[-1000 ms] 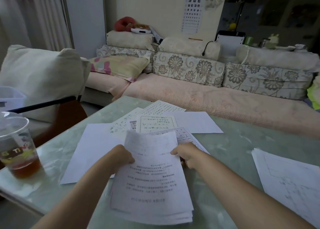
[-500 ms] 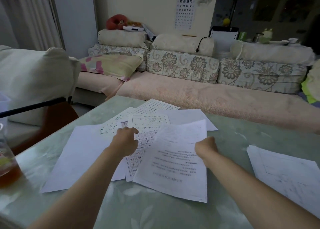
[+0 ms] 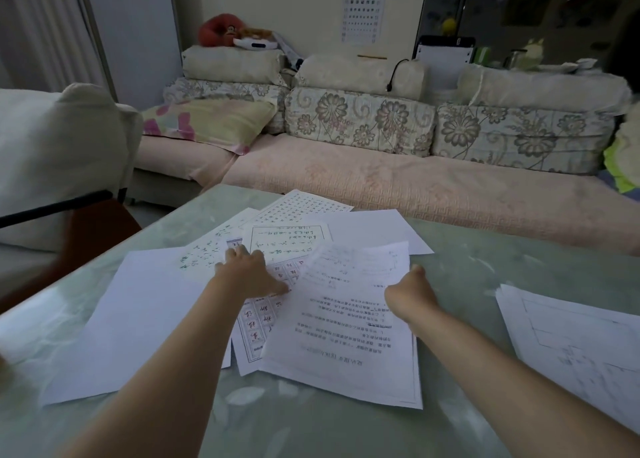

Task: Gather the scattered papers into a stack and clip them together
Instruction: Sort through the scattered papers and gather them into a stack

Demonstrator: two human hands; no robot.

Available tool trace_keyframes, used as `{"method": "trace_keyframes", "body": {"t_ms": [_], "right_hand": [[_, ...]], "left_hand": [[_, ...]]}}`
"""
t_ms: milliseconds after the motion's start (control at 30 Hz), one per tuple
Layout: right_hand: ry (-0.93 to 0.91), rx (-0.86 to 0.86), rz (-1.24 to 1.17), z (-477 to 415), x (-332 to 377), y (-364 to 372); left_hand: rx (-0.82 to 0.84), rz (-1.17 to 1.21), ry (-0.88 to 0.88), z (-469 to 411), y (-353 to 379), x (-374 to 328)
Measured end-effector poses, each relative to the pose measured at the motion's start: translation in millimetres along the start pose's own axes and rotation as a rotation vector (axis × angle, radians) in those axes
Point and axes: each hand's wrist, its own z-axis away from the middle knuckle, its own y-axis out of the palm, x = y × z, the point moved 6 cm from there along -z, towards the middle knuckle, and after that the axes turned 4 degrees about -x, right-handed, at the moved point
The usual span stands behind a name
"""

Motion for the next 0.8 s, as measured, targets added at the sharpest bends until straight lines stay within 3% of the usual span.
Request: {"method": "trace_keyframes", "body": {"t_ms": [200,367,533,700,800], "right_hand": [[-0.006,-0.024,-0.007,-7.7,-7.0,-5.9],[-0.011,-0.018,-0.082,-9.7,-5.2,-0.9],[-0.014,-0.010,-0.251,-6.4,6.1,8.8],[-0.036,0.035,-0.336,3.4,33.2,34.1],[-0.055,0.073,-0.313,7.0,52.5,57.4]], "left_hand": [[0.065,0.126,-0.052,0.5,1.4,11.5],[0.055,0.263,0.054,5.3,-6.5,-0.7],[0.019,0.623,-0.040,16.0,-11.3,0.1],[0.238,0.981,-0.162,32.6,-1.8,9.5],[0.145,0.906,-0.099,32.9,-5.6,17.1]]}}
